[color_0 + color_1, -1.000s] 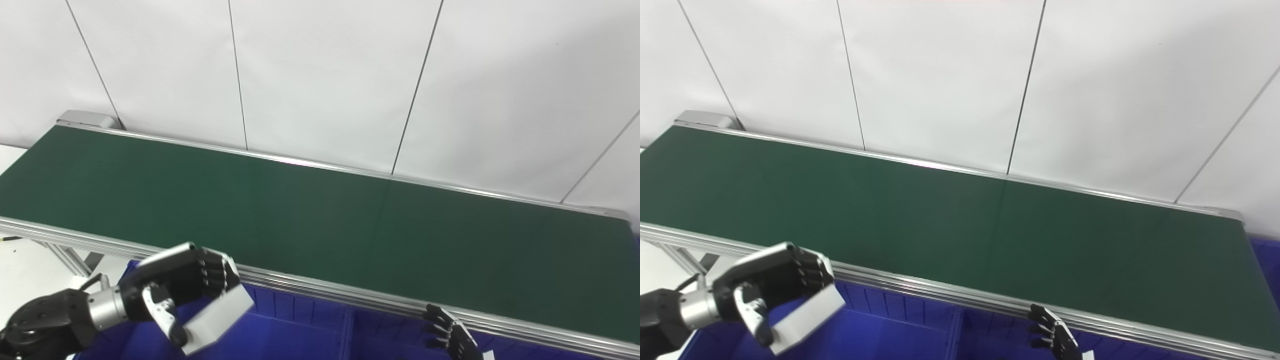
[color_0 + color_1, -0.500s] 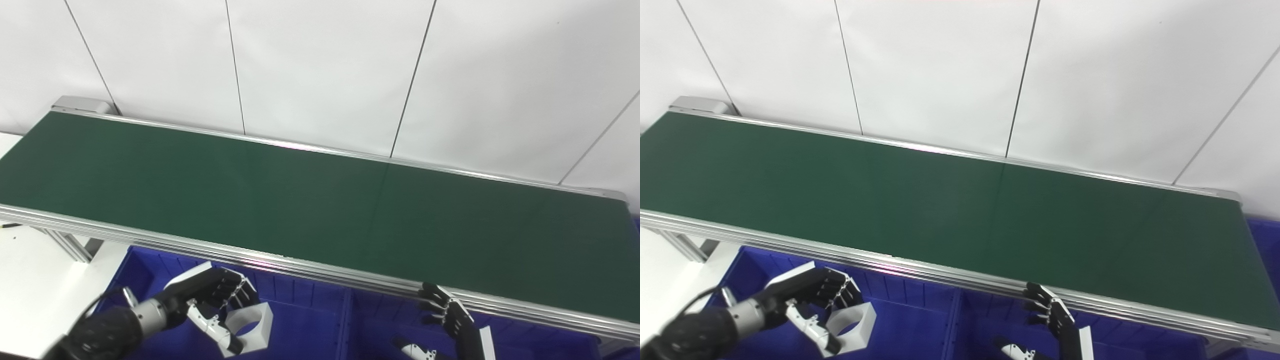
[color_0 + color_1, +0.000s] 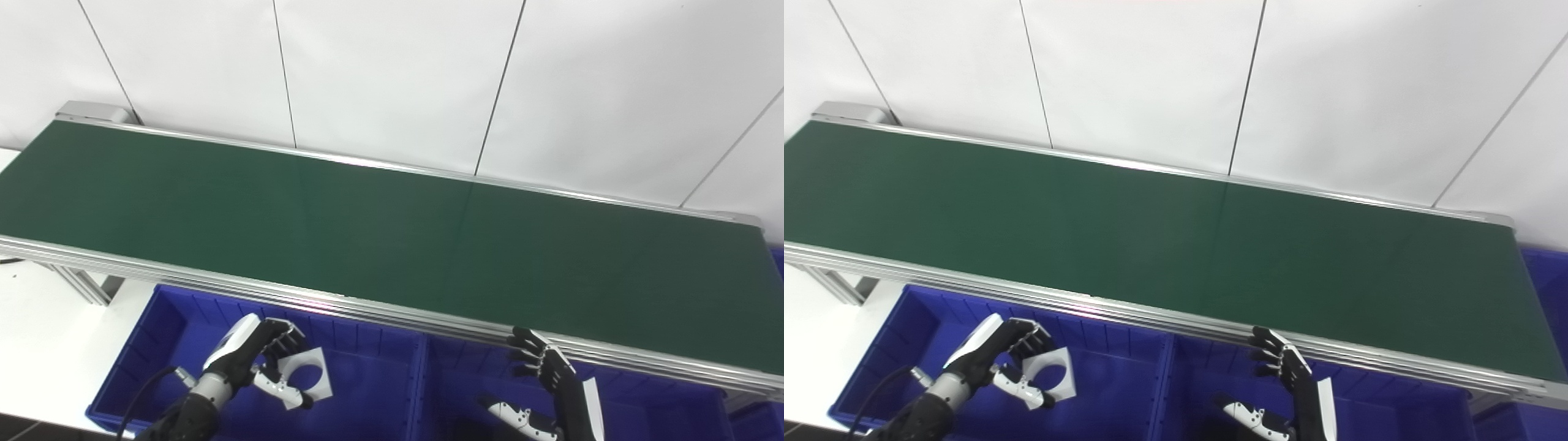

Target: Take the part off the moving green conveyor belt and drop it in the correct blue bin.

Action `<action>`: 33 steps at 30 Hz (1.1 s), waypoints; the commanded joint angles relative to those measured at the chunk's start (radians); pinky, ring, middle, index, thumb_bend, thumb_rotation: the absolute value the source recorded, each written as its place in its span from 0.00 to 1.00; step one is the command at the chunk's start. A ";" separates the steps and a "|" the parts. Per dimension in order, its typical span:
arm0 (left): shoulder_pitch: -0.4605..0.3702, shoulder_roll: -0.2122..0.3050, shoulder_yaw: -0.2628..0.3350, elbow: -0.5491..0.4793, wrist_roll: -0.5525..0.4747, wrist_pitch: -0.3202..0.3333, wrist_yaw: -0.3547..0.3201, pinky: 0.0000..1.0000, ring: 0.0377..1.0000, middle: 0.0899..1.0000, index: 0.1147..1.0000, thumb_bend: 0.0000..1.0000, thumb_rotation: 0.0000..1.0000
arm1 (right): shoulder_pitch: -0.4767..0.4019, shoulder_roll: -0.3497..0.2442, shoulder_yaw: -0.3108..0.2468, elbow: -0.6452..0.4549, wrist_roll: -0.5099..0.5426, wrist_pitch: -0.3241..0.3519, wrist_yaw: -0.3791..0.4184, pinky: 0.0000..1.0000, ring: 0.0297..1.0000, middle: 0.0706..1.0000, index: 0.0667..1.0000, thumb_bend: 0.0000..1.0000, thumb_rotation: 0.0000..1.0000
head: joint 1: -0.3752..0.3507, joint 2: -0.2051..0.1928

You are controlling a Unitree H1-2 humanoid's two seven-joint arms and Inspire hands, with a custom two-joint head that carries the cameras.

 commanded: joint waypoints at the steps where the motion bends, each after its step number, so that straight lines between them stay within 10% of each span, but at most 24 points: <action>1: -0.016 0.020 -0.005 -0.029 0.040 -0.017 0.023 0.41 0.41 0.44 0.45 0.48 0.00 | -0.012 0.005 -0.011 -0.023 0.005 -0.040 0.009 0.56 0.66 0.71 0.74 0.68 0.02 | 0.002 0.001; 8: 0.013 0.030 -0.022 -0.064 0.135 0.023 0.022 0.35 0.36 0.44 0.48 0.50 0.00 | -0.015 0.001 -0.029 -0.024 0.005 -0.038 0.026 0.58 0.67 0.71 0.74 0.69 0.08 | 0.020 0.009; 12: 0.030 0.059 -0.028 -0.100 0.101 0.032 -0.053 0.57 0.62 0.61 0.43 0.52 0.04 | -0.017 0.007 -0.037 -0.022 0.002 -0.033 0.034 0.59 0.67 0.71 0.74 0.70 0.07 | 0.023 0.007; 14: 0.035 0.065 -0.024 -0.111 0.080 0.037 -0.082 0.71 0.76 0.72 0.62 0.80 0.03 | -0.021 0.007 -0.038 -0.016 0.004 -0.037 0.037 0.58 0.67 0.71 0.74 0.70 0.06 | 0.024 0.007; 18: 0.045 0.106 -0.029 -0.168 0.028 0.075 -0.184 0.80 0.88 0.83 0.73 0.85 0.10 | -0.027 0.009 -0.041 -0.009 0.007 -0.035 0.044 0.58 0.67 0.72 0.74 0.71 0.04 | 0.025 0.005; 25: 0.039 0.173 -0.026 -0.282 -0.133 0.182 -0.397 0.89 1.00 1.00 0.90 0.89 0.11 | -0.032 0.006 -0.038 -0.005 -0.042 -0.040 0.031 0.59 0.67 0.72 0.74 0.72 0.00 | 0.024 0.001; 33: 0.077 0.120 0.087 -0.298 -0.478 0.047 -0.438 0.97 1.00 1.00 0.94 0.93 0.14 | -0.033 0.017 -0.018 -0.007 -0.090 -0.042 0.005 0.58 0.67 0.72 0.73 0.75 0.00 | -0.034 -0.002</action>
